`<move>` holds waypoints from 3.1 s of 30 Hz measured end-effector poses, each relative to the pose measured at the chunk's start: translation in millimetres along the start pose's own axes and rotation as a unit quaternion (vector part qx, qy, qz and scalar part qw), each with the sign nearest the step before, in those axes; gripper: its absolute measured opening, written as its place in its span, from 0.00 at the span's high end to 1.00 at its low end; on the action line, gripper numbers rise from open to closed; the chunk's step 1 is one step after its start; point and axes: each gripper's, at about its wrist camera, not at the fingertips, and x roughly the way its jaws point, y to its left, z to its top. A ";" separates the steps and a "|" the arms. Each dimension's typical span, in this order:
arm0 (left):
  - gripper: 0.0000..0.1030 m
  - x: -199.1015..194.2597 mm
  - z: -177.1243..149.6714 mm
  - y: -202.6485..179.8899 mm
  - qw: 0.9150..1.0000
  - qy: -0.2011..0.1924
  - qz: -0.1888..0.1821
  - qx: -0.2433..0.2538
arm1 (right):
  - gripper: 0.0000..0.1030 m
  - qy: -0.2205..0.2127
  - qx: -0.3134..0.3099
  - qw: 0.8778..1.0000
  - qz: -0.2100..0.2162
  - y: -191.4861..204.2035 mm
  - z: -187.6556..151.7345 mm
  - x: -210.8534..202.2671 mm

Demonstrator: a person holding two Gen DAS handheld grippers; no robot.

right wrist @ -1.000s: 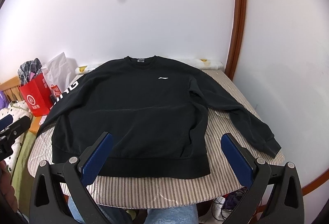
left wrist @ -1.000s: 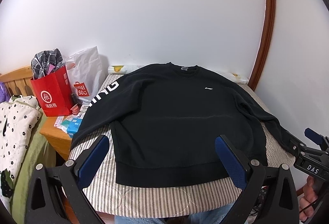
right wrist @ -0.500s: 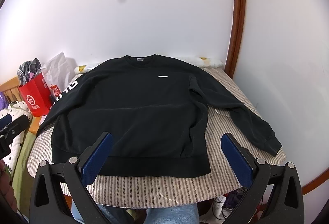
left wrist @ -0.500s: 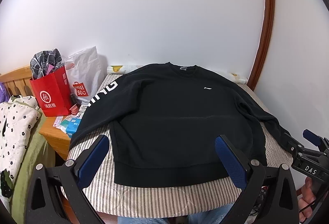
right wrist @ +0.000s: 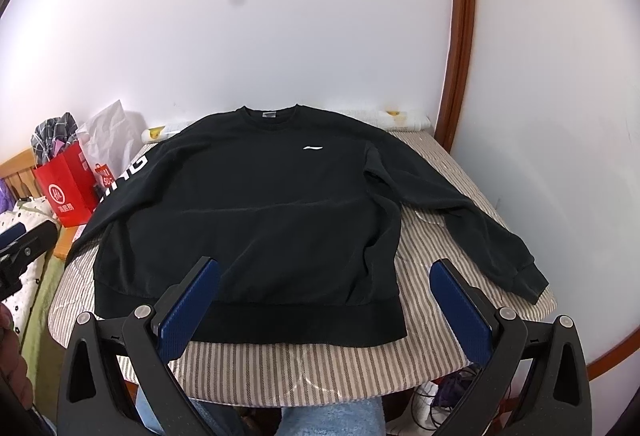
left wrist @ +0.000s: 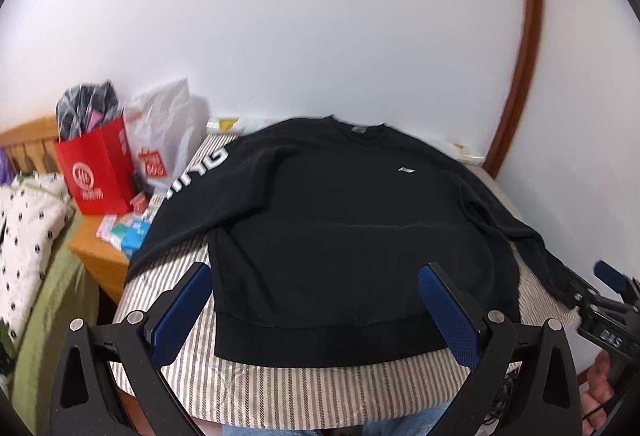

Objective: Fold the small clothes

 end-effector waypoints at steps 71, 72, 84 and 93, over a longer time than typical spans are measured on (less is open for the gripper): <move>0.93 281.7 142.3 -100.4 0.992 0.034 -0.021 0.122 | 0.00 0.121 0.056 0.991 -0.023 -67.0 1.4 201.7; 0.93 288.8 136.6 -107.2 0.990 0.048 -0.023 0.130 | 0.00 0.121 0.056 0.991 -0.025 -68.4 0.9 201.6; 0.29 236.4 108.3 -65.9 0.987 0.067 -0.133 0.065 | 0.00 0.112 -0.004 0.994 0.000 -16.7 18.7 207.7; 0.27 216.3 119.1 56.4 1.000 0.001 -0.025 -0.009 | 0.00 0.073 -0.110 0.988 0.081 103.6 65.1 226.7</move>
